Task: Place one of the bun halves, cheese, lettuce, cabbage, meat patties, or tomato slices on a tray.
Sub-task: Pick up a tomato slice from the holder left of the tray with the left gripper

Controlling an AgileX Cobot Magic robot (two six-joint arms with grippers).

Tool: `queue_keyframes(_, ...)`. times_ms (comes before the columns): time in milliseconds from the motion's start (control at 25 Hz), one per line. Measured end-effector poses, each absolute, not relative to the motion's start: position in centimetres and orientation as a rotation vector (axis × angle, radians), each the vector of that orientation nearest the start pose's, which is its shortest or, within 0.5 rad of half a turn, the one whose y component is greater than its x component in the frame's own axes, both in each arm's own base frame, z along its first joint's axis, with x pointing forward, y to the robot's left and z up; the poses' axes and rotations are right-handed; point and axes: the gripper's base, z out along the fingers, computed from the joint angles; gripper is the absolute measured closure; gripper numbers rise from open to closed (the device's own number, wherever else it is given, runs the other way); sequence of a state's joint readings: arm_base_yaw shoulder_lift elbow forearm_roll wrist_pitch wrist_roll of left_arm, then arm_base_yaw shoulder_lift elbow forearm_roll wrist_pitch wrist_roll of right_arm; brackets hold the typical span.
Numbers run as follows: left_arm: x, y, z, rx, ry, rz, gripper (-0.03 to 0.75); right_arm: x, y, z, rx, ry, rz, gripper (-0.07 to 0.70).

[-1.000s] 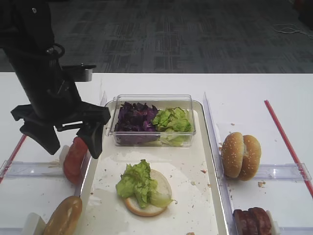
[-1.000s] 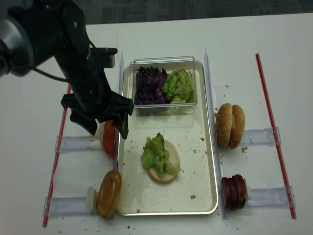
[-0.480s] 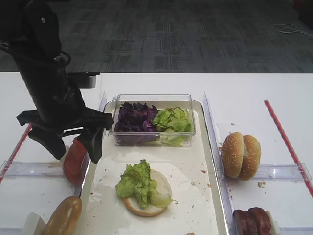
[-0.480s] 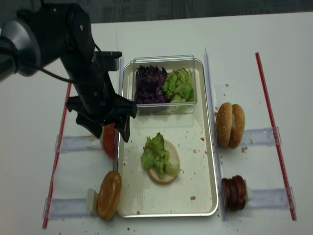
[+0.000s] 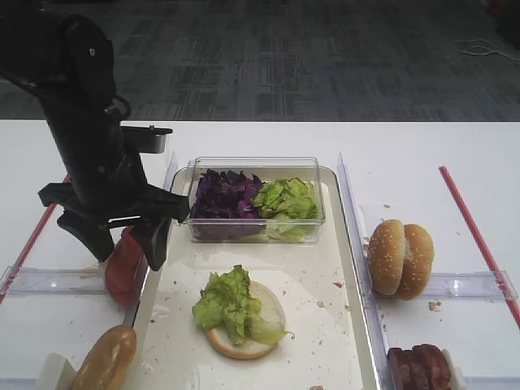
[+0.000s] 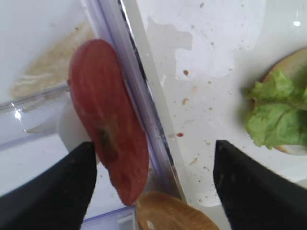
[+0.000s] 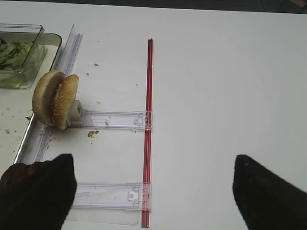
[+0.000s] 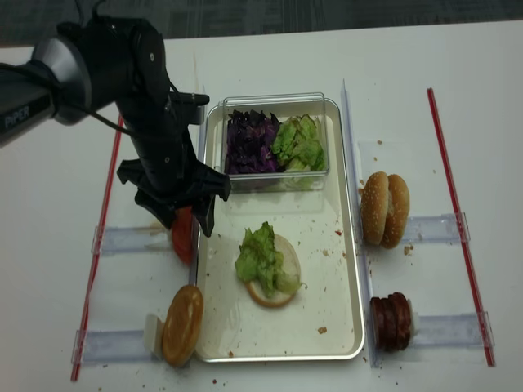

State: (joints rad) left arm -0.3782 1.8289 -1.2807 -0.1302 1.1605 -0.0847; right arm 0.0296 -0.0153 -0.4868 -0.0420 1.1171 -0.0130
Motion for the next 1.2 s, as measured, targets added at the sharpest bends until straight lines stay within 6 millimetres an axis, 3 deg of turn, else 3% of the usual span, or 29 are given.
queue_keyframes(1200,31.85,-13.74,20.13,0.383,3.141,-0.170,0.236,-0.81,-0.40,26.91,-0.041,2.098,-0.046,-0.053)
